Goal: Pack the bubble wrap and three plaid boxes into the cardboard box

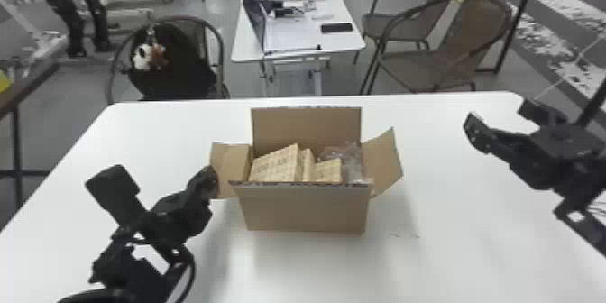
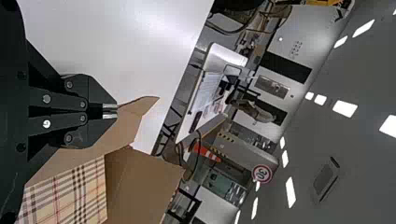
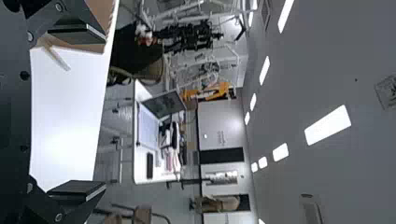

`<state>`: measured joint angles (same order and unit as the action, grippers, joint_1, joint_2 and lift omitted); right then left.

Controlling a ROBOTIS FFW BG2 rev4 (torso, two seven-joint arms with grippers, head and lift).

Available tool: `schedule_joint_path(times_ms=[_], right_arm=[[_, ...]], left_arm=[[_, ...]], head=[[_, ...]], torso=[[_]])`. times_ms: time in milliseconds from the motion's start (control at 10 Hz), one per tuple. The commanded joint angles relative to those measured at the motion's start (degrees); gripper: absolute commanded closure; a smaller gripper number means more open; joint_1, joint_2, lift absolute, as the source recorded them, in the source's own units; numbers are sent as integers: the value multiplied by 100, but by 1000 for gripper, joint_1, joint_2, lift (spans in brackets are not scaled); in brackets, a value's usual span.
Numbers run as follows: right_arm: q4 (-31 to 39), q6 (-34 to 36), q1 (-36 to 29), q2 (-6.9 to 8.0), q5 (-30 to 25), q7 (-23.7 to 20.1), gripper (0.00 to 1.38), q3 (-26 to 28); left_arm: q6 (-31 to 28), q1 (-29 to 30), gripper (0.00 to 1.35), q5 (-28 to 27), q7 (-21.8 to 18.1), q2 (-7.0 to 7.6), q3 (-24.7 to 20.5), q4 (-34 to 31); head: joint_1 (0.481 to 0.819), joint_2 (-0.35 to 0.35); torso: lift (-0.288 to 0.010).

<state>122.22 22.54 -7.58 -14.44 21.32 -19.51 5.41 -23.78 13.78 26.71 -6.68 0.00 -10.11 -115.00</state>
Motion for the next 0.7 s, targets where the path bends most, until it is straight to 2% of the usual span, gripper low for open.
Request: schedule_joint_path(times_ms=[0,100,200,300,400,500,600], right_arm=[[-322,-1472,-974,266,-726,-62,191,241],[-709,-2096,-1229,301,-849,-360,191,417],[-999,-2298,-1396,301,-858,-677,191,575],[-1148,-2412,-1589,301,-875,-721,191,637],[-1166,-2377,-1650,363,-990,-659,191,681],[-1192,-2351,-1589,407,-1086,-668,191,698],[-1192,-2272,-1519,407,-1218,-677,191,698]], left_arm=[[66,64,1211,36,0,-15,-61,-31],[66,73,1211,44,0,-15,-87,-40],[66,73,1211,53,0,-15,-87,-40],[75,64,1211,53,0,-15,-87,-40],[92,46,1211,36,53,-15,-87,-40],[163,20,1211,71,228,-15,-70,-40],[462,-6,1211,141,606,-15,-43,-31]], head=[[654,58],[686,38],[695,25],[695,12],[695,4],[695,-9],[695,-9]], torso=[[-174],[-174],[-174],[-174],[-174],[-174],[-174]])
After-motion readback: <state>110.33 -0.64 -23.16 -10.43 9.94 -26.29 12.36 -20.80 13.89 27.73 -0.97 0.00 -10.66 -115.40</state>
